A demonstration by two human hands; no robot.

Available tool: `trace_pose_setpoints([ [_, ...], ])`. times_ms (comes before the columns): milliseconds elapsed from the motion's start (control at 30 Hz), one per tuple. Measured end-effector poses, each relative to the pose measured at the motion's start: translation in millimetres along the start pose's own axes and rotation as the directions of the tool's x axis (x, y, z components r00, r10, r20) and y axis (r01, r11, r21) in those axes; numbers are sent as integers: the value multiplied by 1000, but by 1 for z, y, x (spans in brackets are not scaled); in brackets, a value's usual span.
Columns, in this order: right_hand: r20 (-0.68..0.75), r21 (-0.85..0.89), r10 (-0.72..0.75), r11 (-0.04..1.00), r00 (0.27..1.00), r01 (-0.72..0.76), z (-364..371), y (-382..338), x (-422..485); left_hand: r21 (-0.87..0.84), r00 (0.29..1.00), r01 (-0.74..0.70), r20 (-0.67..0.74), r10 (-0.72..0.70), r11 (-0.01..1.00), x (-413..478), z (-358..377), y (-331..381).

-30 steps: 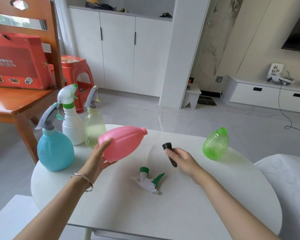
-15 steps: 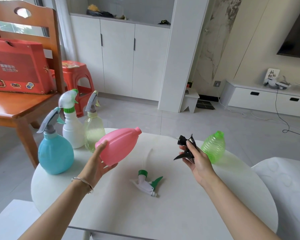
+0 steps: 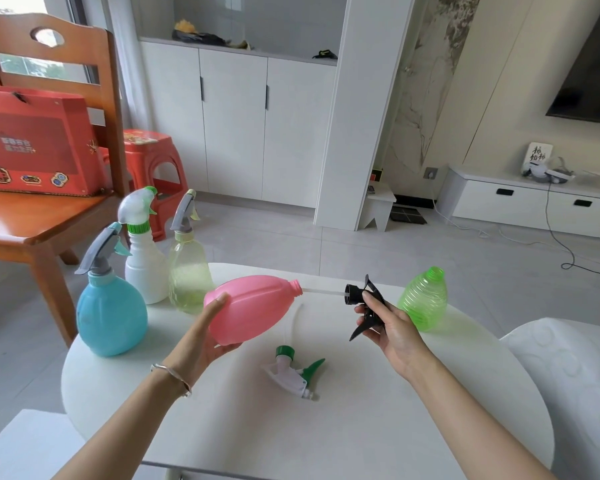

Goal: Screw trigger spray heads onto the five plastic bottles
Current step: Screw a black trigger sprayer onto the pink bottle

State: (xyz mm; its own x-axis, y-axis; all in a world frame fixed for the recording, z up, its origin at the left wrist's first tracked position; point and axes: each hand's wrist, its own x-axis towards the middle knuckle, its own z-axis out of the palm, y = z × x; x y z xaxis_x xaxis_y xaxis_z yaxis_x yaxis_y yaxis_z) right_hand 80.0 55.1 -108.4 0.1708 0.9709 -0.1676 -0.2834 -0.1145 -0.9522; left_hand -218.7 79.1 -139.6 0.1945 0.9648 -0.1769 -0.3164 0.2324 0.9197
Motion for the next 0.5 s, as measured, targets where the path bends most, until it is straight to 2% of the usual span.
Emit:
trace_pose_setpoints([
  [200, -23, -1, -68, 998, 997, 68, 8, 1, -4, 68, 996, 35, 80, -41, 997, 3, 10, -10],
  [400, 79, 177, -2, 984, 997, -12, 21, -2, -5, 19, 992, 69, 104, -70, 997, 5, 31, -17],
  [500, 110, 216, -18, 976, 994, -6, 24, -5, -7, 12, 985, 109, 130, -110, 994, 6, 37, -20],
])
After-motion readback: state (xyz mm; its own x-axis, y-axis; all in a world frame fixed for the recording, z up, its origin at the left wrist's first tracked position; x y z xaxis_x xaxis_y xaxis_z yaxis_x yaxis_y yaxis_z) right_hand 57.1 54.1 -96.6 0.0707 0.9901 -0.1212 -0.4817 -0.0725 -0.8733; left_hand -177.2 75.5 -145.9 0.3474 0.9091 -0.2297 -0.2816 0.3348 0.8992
